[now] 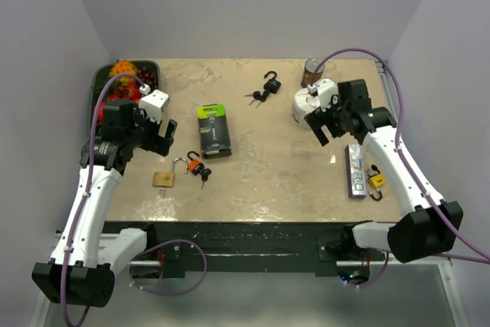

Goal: Lock with the key
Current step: Pick up the lock from the center of the board.

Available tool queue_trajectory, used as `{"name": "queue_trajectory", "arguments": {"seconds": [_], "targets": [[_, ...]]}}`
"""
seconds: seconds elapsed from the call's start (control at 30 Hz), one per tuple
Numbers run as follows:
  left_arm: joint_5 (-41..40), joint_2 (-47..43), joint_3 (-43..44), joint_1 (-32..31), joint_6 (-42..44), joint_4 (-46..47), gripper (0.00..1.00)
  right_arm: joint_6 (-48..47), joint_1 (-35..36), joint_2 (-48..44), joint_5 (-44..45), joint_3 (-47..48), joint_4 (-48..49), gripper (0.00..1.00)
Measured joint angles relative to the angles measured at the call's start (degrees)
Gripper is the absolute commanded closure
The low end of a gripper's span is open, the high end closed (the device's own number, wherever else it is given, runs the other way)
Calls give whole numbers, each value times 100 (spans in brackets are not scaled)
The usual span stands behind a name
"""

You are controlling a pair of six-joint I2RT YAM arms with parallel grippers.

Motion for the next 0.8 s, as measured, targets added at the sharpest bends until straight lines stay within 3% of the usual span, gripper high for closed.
{"name": "queue_trajectory", "arguments": {"seconds": [0.2, 0.57, 0.8], "targets": [[66, -240, -68, 0, -17, 374, 1, -315, -557, 647, -57, 205, -365, 1], [511, 247, 72, 0, 17, 389, 1, -2094, -3473, 1099, -210, 15, -844, 1], [796, 332, 295, 0, 20, 387, 1, -2953, -4183, 1276, -363, -186, -1003, 4]]}}
